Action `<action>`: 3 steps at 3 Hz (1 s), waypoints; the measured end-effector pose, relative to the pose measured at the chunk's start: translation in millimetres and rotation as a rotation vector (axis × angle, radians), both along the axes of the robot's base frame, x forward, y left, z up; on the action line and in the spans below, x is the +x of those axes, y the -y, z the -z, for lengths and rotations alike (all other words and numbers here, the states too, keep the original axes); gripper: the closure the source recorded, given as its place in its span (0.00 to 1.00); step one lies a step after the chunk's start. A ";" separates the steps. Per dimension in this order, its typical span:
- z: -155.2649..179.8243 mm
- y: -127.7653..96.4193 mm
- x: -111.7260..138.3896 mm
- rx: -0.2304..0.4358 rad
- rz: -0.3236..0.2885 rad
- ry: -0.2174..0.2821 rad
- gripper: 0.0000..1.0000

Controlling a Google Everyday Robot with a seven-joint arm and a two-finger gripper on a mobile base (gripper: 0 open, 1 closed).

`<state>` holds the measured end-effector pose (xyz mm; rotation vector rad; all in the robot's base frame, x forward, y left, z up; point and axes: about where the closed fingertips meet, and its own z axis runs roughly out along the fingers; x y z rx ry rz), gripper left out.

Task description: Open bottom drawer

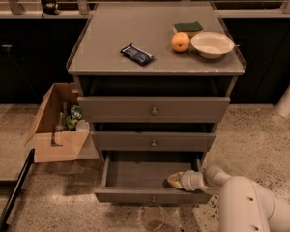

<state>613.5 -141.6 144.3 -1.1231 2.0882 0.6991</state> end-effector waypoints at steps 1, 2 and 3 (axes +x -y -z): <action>6.6 -4.0 -13.3 0.000 -0.012 -0.029 1.00; 12.0 -4.6 -25.7 0.003 -0.012 -0.057 0.84; 14.2 -4.7 -36.5 0.006 -0.019 -0.078 0.60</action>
Offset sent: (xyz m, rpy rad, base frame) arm -0.0415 0.0004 -0.0175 0.0041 0.0917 0.0061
